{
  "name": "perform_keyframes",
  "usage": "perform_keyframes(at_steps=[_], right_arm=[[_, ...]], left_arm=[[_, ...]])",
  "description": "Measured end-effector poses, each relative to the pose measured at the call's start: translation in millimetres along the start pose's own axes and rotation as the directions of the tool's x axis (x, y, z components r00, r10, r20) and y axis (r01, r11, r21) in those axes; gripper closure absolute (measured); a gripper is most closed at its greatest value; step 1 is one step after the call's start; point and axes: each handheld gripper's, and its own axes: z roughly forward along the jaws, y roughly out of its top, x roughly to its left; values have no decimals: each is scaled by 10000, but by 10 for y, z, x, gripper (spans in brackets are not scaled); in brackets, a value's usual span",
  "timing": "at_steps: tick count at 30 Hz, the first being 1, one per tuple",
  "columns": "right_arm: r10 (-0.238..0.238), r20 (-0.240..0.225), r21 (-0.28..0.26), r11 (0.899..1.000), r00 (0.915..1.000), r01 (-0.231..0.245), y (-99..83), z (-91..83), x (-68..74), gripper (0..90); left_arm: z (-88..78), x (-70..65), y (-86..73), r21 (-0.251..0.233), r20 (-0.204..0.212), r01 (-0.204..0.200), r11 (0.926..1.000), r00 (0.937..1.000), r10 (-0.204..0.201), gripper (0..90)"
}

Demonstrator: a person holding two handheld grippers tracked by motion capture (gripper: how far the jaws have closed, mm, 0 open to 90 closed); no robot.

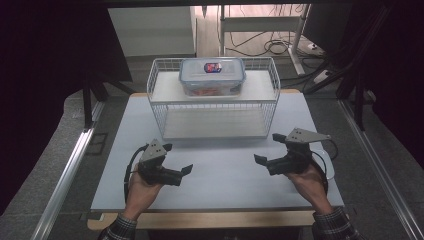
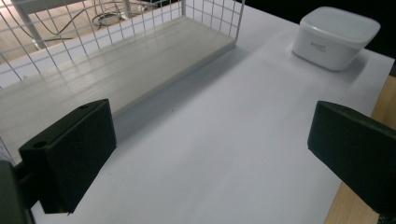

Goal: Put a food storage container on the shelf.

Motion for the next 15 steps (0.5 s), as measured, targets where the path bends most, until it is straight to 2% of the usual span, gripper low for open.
perform_keyframes(at_steps=[3, 7, 11, 15], right_arm=[[113, -11, 146, 9998, 9999, -113, -95, 14, 29, 0], [327, -77, 235, 9992, 9994, -325, -208, 26, 62, 0], [455, -109, 291, 9986, 9989, -452, -320, 29, 102, 0], [385, -21, 306, 9988, 9993, -384, -418, 13, 138, 1]], left_arm=[[12, -21, -95, 36, -45, 47, 10000, 10000, -47, 7], [34, -61, -220, 207, -346, -155, 9997, 9993, 162, 2], [47, -100, -352, 381, -225, 60, 9993, 9997, -51, 1], [40, -136, -455, 532, -294, -132, 9985, 9995, 147, 1]])
